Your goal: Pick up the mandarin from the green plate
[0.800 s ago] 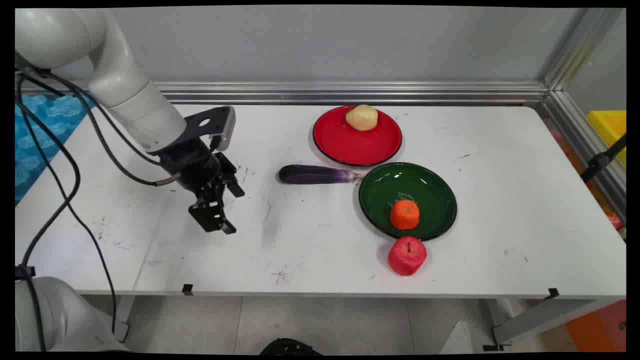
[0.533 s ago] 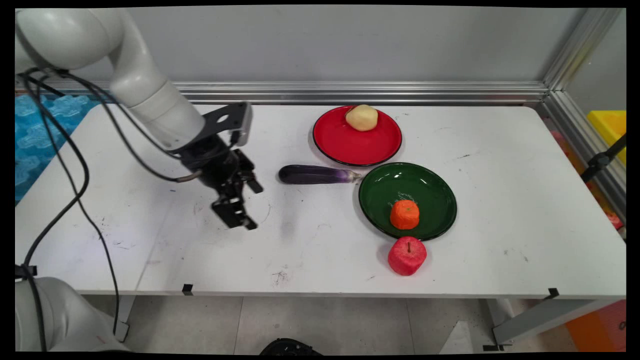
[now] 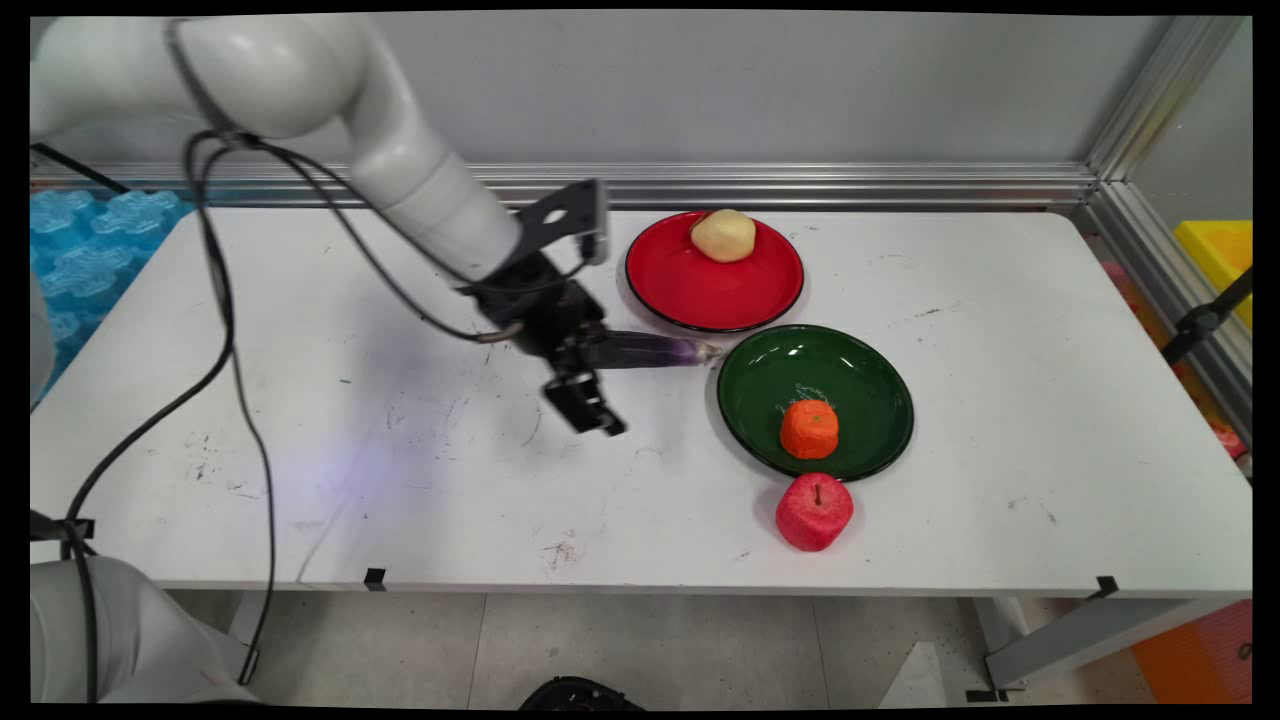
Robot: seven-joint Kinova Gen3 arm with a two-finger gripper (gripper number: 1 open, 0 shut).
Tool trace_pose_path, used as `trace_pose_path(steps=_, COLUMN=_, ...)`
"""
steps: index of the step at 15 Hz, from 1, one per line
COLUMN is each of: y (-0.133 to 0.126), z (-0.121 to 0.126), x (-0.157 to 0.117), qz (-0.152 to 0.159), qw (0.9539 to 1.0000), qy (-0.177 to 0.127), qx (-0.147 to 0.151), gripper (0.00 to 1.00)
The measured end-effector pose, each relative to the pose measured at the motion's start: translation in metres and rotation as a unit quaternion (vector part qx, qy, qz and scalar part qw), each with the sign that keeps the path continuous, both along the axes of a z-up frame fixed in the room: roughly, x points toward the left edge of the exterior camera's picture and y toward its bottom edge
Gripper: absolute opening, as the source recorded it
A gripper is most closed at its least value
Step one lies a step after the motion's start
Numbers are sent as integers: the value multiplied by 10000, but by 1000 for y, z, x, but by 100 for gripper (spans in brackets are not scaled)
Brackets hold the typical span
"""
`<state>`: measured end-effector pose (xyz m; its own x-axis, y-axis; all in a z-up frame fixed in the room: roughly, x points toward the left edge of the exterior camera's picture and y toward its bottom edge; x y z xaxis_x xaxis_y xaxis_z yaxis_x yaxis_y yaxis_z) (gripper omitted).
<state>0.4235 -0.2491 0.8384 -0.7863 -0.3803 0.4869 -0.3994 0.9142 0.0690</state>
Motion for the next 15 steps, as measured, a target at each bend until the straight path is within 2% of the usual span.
trace_pose_path(steps=7, y=-37, z=-15, x=-66, qz=-65, qw=9982, qy=349, qx=-490, gripper=100)
trace_pose_path(steps=15, y=-51, z=-51, x=-120, qz=-144, qw=9947, qy=549, qx=-857, gripper=100)
